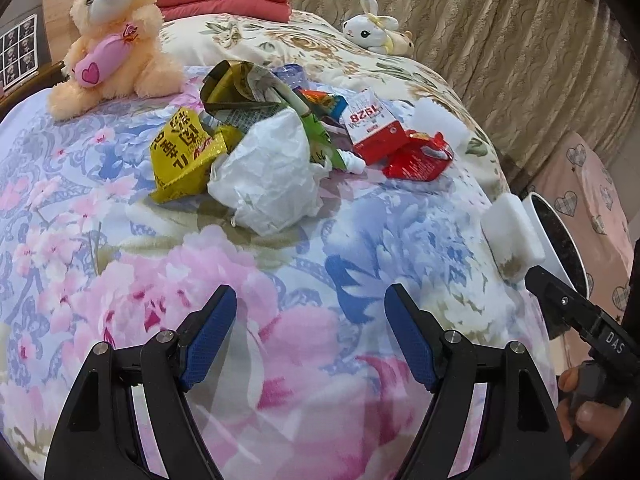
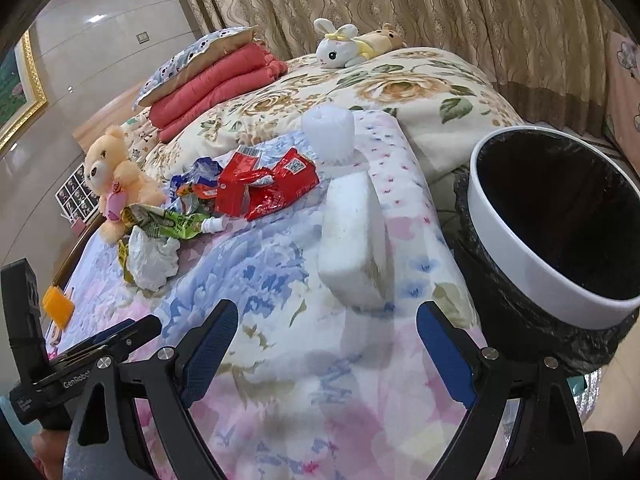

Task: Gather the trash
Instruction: 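Grasp the white plastic bag with the left tool while the right tool grasps the white foam block, then carry the bag and foam block over the bin and open both tools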

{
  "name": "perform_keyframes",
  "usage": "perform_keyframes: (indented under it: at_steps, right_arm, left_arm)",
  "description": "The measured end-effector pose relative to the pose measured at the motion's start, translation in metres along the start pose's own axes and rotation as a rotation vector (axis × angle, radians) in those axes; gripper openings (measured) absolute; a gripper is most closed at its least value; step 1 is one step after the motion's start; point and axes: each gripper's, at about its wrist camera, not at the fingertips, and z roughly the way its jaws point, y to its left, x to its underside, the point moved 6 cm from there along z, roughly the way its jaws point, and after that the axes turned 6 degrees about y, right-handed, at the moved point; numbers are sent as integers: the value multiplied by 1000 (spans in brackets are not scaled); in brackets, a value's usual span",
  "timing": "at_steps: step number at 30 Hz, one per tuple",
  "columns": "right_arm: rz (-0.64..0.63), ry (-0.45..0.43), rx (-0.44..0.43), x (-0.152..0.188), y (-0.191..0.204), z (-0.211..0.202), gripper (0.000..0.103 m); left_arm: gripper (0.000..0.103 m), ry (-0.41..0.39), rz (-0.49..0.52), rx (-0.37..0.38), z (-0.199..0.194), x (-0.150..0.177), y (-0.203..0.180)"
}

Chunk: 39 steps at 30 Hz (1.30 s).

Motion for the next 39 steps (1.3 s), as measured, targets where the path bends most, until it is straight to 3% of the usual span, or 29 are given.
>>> perform_keyframes:
  at_steps: [12,14,15,16,17,18,19,22,39]
  right_arm:
    - [40,23,11,-18,-15,26,88]
    - [46,26,19,-20,-18,30,74]
    - [51,33,25,-21,-20,31,58]
    - [58,39,32,-20,-22,32,39]
    - [70,42,38,-20,-25,33,31]
    - [76,43,39,-19,-27,33,26]
    - [80,41,38,-18,-28,31,26]
    - [70,34,27,-14,-27,26,26]
    - [66,-3,-26,1,-28,-23,26]
  left_arm:
    - [78,13,-46,-28,20,-32,16]
    - [78,4,-48,-32,22,-35,16]
    - [77,2,-47,-32,22,-36,16]
    - [66,-2,-46,-27,22,-36,16]
    - [57,-2,-43,-18,23,-36,15]
    - [39,6,-39,-4,24,-36,14]
    - [26,12,-34,6,25,-35,14]
    - [17,14,-13,31,23,-33,7]
    - [15,27,192,181,-8,2,-89]
